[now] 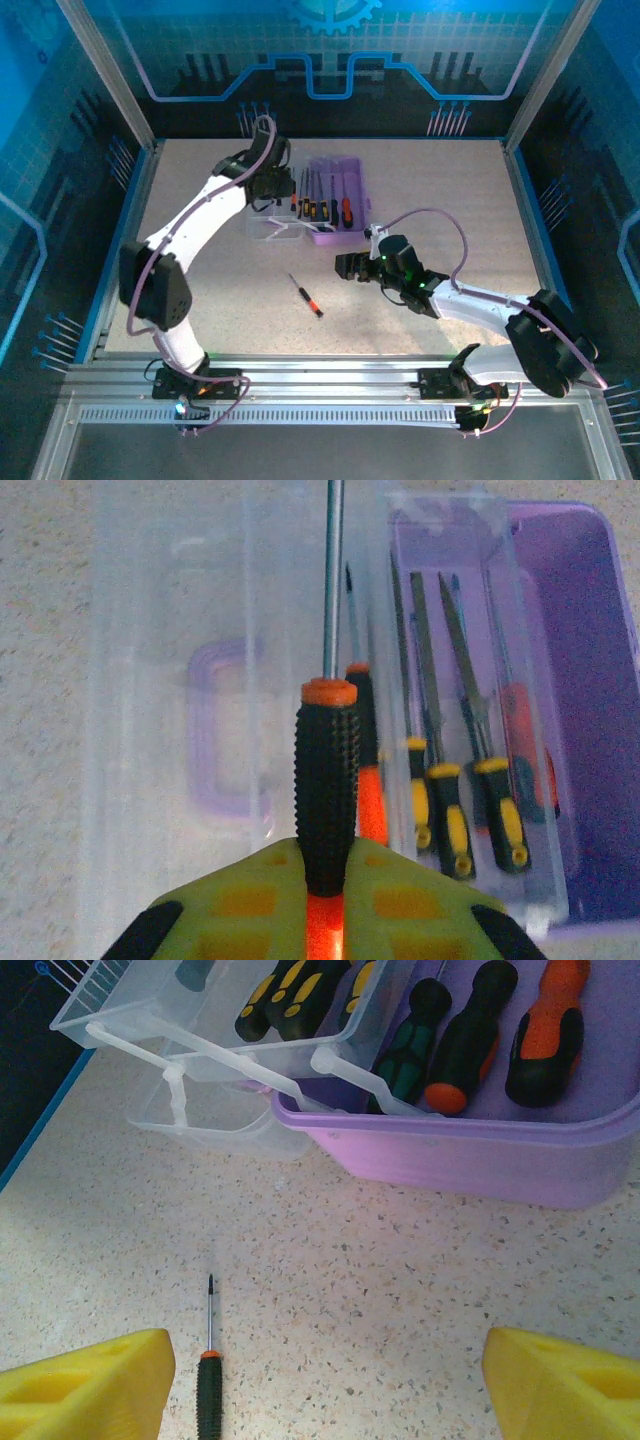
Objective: Pack the tool kit
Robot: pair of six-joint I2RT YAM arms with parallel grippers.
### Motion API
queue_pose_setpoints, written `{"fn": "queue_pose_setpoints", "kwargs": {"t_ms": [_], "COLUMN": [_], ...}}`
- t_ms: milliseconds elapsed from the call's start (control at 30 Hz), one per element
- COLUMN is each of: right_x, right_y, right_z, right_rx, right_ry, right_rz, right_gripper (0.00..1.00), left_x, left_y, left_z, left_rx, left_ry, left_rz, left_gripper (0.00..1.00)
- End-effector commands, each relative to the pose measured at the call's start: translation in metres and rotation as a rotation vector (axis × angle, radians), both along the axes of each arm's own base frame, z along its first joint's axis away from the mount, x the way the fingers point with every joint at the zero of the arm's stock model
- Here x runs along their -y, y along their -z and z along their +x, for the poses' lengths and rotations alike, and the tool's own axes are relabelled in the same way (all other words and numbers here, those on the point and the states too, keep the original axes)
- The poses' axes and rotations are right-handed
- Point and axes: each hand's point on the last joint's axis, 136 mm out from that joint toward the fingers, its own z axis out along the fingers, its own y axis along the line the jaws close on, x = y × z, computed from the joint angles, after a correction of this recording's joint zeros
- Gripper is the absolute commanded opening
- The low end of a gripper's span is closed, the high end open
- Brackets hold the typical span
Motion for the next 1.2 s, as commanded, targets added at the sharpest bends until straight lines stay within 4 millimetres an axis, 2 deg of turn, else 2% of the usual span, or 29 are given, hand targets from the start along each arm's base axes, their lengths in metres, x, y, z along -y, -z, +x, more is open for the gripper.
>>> {"fn": "queue_pose_setpoints", "kwargs": {"t_ms": [0,100,300,500,667,967,1167], "right_x": [0.005,0.008,0.010,0.010,0.010,0.011,0.013], "right_y": [-0.011,-0.010,-0.013,-0.013,-0.010,-0.009,-0.009], "right_z": [0.007,0.009,0.009,0.009,0.010,0.012,0.012], "right_rx": [0.022,0.021,0.023,0.023,0.018,0.009,0.007], "right_ry": [0.035,0.046,0.050,0.048,0.050,0.055,0.060], "right_rz": [0.012,0.009,0.020,0.023,0.016,0.016,0.018], "right_gripper": [0.81,0.81,0.81,0.81,0.81,0.81,0.81], "left_x": [0.009,0.014,0.009,0.006,0.017,0.018,0.017], "left_y": [0.008,0.020,0.036,0.051,0.057,0.053,0.026], "left_z": [0.015,0.024,0.030,0.024,0.021,0.019,0.017], "left_rx": [-0.036,-0.074,-0.112,-0.162,-0.190,-0.194,-0.142], "left_ry": [0.036,0.033,0.009,0.004,0.050,0.060,0.061], "left_rz": [0.004,0.002,0.015,0.001,-0.036,-0.044,-0.061], "left_gripper": [0.12,0.12,0.12,0.15,0.17,0.28,0.42]}}
